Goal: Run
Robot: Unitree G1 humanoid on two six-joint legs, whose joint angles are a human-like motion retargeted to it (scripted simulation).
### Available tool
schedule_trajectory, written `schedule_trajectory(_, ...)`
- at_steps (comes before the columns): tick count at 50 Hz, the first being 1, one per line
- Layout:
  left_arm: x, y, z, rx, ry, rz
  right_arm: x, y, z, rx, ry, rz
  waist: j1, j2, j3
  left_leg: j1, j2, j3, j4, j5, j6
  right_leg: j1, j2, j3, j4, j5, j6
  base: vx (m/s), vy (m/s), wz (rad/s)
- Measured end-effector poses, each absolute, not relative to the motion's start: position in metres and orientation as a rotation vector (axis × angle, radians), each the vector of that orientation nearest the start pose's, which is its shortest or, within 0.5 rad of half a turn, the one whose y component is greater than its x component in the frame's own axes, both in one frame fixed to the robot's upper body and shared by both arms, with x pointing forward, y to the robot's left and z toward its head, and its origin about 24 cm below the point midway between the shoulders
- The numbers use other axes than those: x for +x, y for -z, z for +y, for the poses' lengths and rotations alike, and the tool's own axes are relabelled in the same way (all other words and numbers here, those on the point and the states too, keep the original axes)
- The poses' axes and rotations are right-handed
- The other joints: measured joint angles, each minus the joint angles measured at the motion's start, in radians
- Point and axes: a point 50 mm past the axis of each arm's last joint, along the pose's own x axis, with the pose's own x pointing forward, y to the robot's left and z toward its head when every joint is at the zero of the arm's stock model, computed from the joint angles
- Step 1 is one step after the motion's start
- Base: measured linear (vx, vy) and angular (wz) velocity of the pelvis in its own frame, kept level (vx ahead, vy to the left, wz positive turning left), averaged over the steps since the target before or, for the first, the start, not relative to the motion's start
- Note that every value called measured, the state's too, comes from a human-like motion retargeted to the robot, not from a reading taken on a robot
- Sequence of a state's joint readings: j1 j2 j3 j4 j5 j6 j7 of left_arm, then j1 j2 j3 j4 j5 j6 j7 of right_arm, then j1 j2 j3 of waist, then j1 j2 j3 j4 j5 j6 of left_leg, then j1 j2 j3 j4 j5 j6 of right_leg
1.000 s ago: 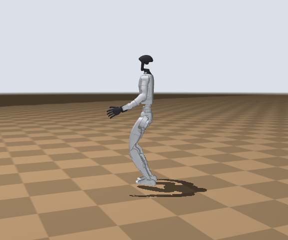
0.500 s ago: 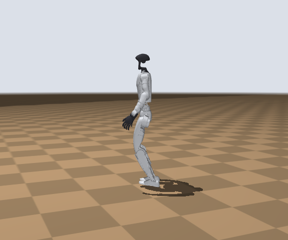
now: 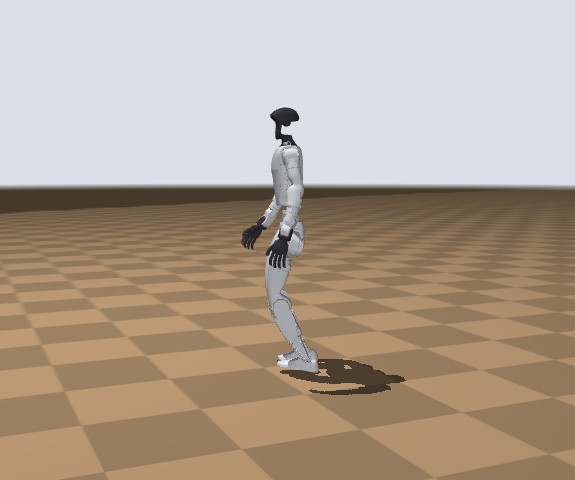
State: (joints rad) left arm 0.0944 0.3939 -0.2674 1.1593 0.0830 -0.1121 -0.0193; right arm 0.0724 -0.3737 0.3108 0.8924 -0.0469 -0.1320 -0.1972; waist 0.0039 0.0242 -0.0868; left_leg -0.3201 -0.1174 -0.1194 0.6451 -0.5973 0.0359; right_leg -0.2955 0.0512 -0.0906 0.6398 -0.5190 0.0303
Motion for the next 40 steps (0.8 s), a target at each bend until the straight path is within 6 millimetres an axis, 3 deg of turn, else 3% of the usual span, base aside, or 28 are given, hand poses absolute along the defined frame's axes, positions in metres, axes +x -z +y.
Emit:
schedule_trajectory(4, 0.144, 0.124, 0.262, 0.598, 0.103, 0.872, 0.125, 0.129, -0.244, -0.632, -0.007, 0.835, 0.004, -0.016, -0.014, -0.012, -0.017, -0.013, -0.018, 0.008, -0.011, -0.024, -0.017, -0.014, 0.024, -0.014, -0.003, 0.04, 0.02, 0.57)
schedule_trajectory(9, 0.227, 0.065, 0.229, 0.630, 0.133, 0.425, 0.112, 0.134, -0.241, -0.687, -0.030, 0.840, 0.014, -0.039, -0.026, -0.033, -0.038, -0.034, -0.040, 0.025, -0.032, -0.054, -0.040, -0.037, 0.050, -0.027, -0.008, 0.03, 0.02, 0.70)
schedule_trajectory(12, 0.260, 0.025, 0.206, 0.626, 0.164, 0.180, 0.105, 0.135, -0.238, -0.714, -0.054, 0.828, 0.021, -0.054, -0.029, -0.054, -0.050, -0.043, -0.035, 0.034, -0.046, -0.072, -0.055, -0.051, 0.068, -0.033, -0.013, 0.03, 0.03, 0.72)
schedule_trajectory(15, 0.275, -0.008, 0.184, 0.614, 0.201, -0.007, 0.107, 0.133, -0.230, -0.728, -0.088, 0.781, 0.030, -0.071, -0.029, -0.084, -0.055, -0.027, 0.000, 0.038, -0.052, -0.089, -0.073, -0.068, 0.093, -0.038, -0.017, 0.03, 0.06, 0.77)
schedule_trajectory(20, 0.274, -0.030, 0.157, 0.593, 0.272, -0.159, 0.153, 0.107, -0.204, -0.710, -0.135, 0.528, 0.022, -0.110, -0.027, -0.145, 0.030, 0.191, 0.152, 0.021, 0.020, -0.123, -0.129, -0.091, 0.175, -0.028, -0.005, 0.05, 0.12, 1.08)
schedule_trajectory(25, 0.252, -0.017, 0.152, 0.594, 0.275, -0.141, 0.183, 0.074, -0.184, -0.703, -0.174, 0.292, 0.017, -0.147, -0.019, -0.149, -0.008, 0.200, 0.289, 0.008, 0.064, -0.211, -0.120, 0.044, 0.373, 0.051, 0.073, 0.04, 0.15, 0.74)
schedule_trajectory(28, 0.237, -0.005, 0.158, 0.612, 0.232, -0.105, 0.199, 0.048, -0.174, -0.692, -0.174, 0.127, 0.003, -0.167, -0.005, -0.119, -0.073, 0.188, 0.331, -0.060, 0.106, -0.284, -0.148, 0.098, 0.599, 0.061, 0.094, 0.05, 0.13, 0.42)
schedule_trajectory(34, 0.222, 0.011, 0.188, 0.753, 0.085, -0.063, 0.221, -0.016, -0.161, -0.619, -0.104, -0.209, -0.063, -0.210, 0.046, -0.063, -0.179, 0.204, 0.308, -0.235, 0.209, -0.480, -0.225, 0.171, 0.970, 0.092, 0.075, 0.09, 0.09, 0.18)
schedule_trajectory(37, 0.212, 0.022, 0.198, 0.799, 0.047, -0.015, 0.218, -0.031, -0.160, -0.584, -0.083, -0.288, -0.094, -0.190, 0.035, -0.032, -0.182, 0.182, 0.250, -0.222, 0.201, -0.556, -0.191, 0.168, 0.959, 0.095, 0.065, 0.16, 0.02, -0.10)
schedule_trajectory(40, 0.206, 0.028, 0.201, 0.813, 0.035, -0.001, 0.211, -0.036, -0.163, -0.589, -0.072, -0.314, -0.120, -0.131, 0.009, 0.030, -0.108, 0.186, 0.186, -0.114, 0.126, -0.576, -0.113, 0.125, 0.791, 0.121, 0.081, 0.19, -0.01, 0.01)
